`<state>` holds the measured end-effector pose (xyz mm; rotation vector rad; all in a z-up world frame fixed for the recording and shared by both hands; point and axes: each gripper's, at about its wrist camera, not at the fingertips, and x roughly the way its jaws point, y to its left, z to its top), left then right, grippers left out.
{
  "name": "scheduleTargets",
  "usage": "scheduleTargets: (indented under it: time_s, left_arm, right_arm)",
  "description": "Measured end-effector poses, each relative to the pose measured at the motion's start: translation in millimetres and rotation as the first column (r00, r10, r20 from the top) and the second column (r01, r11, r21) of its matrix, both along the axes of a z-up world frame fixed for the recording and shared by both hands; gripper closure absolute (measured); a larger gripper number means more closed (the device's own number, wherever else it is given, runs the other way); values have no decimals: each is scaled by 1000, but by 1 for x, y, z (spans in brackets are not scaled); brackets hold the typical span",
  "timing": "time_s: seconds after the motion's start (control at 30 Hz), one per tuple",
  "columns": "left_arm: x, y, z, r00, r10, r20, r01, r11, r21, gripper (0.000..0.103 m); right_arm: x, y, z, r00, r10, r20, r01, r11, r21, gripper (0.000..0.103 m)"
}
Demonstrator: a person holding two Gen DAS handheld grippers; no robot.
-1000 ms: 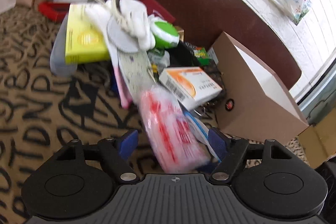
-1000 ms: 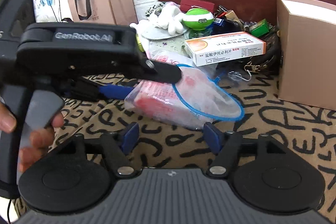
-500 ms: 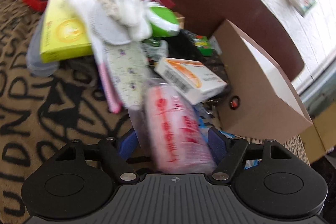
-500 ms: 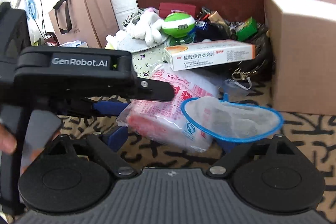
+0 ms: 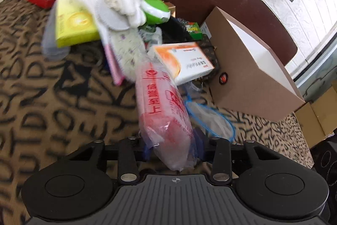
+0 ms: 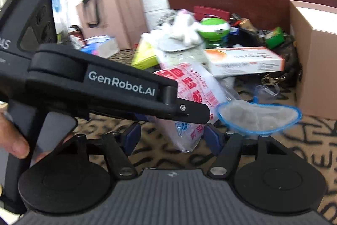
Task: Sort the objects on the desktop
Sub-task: 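Lift the zip-bag pack clear of the pile with the left gripper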
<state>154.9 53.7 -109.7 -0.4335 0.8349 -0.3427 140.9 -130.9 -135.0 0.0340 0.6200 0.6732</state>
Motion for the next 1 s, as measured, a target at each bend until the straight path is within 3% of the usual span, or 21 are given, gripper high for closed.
scheduleTargets:
  time_s: [0.13, 0.2, 0.27, 0.33, 0.4, 0.57, 0.77, 0.87, 1.0]
  left_arm:
    - [-37, 12, -6, 999, -12, -44, 12, 1000, -13, 48]
    - [-51, 18, -14, 996, -22, -84, 20, 1000, -18, 36]
    - [-63, 25, -17, 997, -20, -75, 17, 999, -31, 30]
    - [-67, 30, -13, 998, -4, -68, 2, 1000, -28, 14]
    - [-67, 33, -9, 999, 31, -44, -31, 999, 10, 10]
    - [-52, 38, -10, 998, 45, -41, -42, 998, 56, 9]
    - [-38, 26, 5, 998, -49, 47, 45, 995, 93, 15]
    - [-29, 19, 4, 996, -76, 39, 70, 988, 138, 15]
    - [-37, 33, 19, 995, -40, 93, 32, 995, 90, 16]
  right_arm:
    - [-34, 2, 1, 998, 63, -25, -63, 998, 27, 31]
    - [-49, 0, -1, 996, 74, -39, -73, 997, 32, 31]
    - [-60, -4, -4, 998, 41, -51, -39, 999, 26, 23]
    - [-65, -7, -5, 999, 13, -49, -12, 1000, 17, 17]
    - [-65, -7, -4, 998, -14, -55, 14, 1000, 1, 14]
    - [-62, 1, -5, 998, -37, -49, 35, 999, -37, 10]
    - [-56, 9, -10, 998, -46, -41, 43, 996, -80, 10]
    - [-55, 11, -10, 999, -38, -32, 36, 997, -75, 10]
    - [-56, 10, -10, 999, -36, -30, 34, 995, -90, 10]
